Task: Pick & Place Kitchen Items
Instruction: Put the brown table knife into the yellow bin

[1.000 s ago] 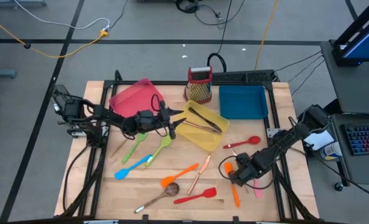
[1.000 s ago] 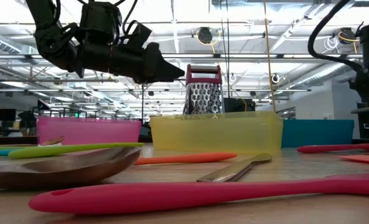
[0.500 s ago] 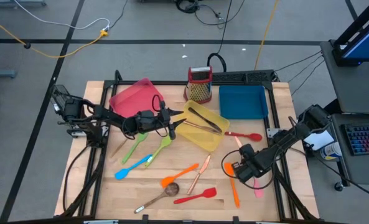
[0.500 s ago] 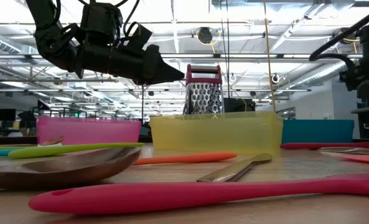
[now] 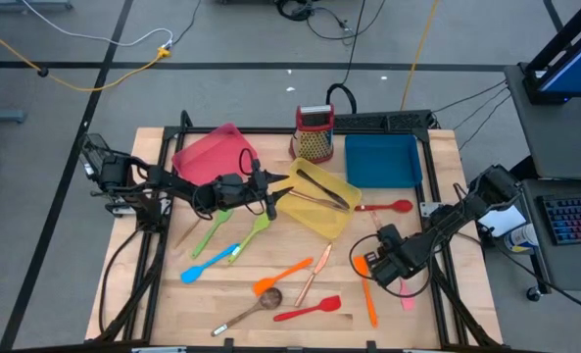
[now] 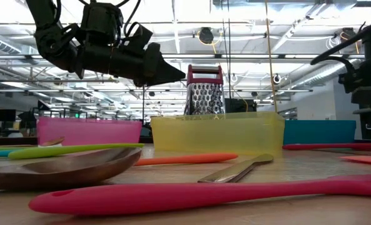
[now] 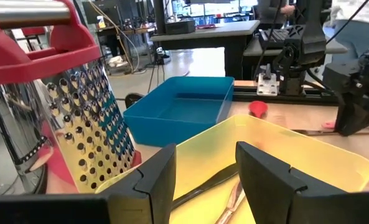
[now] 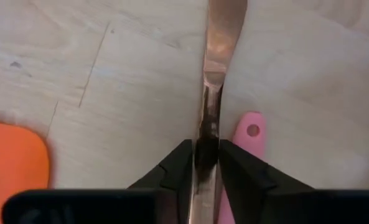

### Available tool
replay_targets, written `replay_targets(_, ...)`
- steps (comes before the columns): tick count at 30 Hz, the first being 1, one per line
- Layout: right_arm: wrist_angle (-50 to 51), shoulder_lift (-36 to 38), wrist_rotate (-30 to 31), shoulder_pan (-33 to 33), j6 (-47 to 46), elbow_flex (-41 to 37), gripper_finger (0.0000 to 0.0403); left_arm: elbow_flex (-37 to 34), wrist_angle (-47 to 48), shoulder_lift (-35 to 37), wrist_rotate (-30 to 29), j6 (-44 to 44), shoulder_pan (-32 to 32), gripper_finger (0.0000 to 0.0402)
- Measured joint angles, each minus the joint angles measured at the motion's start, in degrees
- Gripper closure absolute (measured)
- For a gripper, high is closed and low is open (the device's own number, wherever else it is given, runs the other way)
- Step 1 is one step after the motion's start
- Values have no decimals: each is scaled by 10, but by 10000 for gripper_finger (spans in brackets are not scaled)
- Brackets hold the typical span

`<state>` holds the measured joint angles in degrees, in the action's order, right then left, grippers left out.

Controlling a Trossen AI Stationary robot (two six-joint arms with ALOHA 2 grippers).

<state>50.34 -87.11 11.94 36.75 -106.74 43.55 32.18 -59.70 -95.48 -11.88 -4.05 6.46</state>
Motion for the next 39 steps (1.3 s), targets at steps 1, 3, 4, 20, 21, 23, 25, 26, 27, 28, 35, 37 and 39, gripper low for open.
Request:
replay_targets(1,0,0,-1,0,-2,0,312,0,0,0,0,1,0,229)
replay_targets(3,0,-1,-2,0,-1,0,303,0,1,0,0,1,0,229)
replay_targets(4,0,-4,-1,0,-1,0,302,0,2,0,0,1,0,229)
replay_targets(20,-10,-60,16,59,-78,1,308,0,30,0,0,1,0,229)
replay_targets(21,-11,-60,20,70,-92,1,308,0,30,0,0,2,0,229)
replay_targets(23,-13,-61,34,92,-116,1,308,0,30,0,0,7,0,229)
replay_targets(25,-21,-61,64,116,-134,1,308,0,30,0,0,13,0,229)
replay_targets(26,-25,-61,77,125,-143,1,308,0,30,0,0,16,0,229)
replay_targets(27,-25,-63,81,133,-149,0,308,0,30,0,0,16,0,229)
replay_targets(28,-25,-68,84,139,-151,1,308,0,30,0,0,16,0,229)
replay_targets(35,0,-123,108,157,-139,12,308,0,30,0,0,34,0,229)
replay_targets(37,18,-145,109,159,-133,30,308,0,30,0,0,43,0,229)
replay_targets(39,44,-173,104,162,-127,52,308,0,30,0,0,46,0,229)
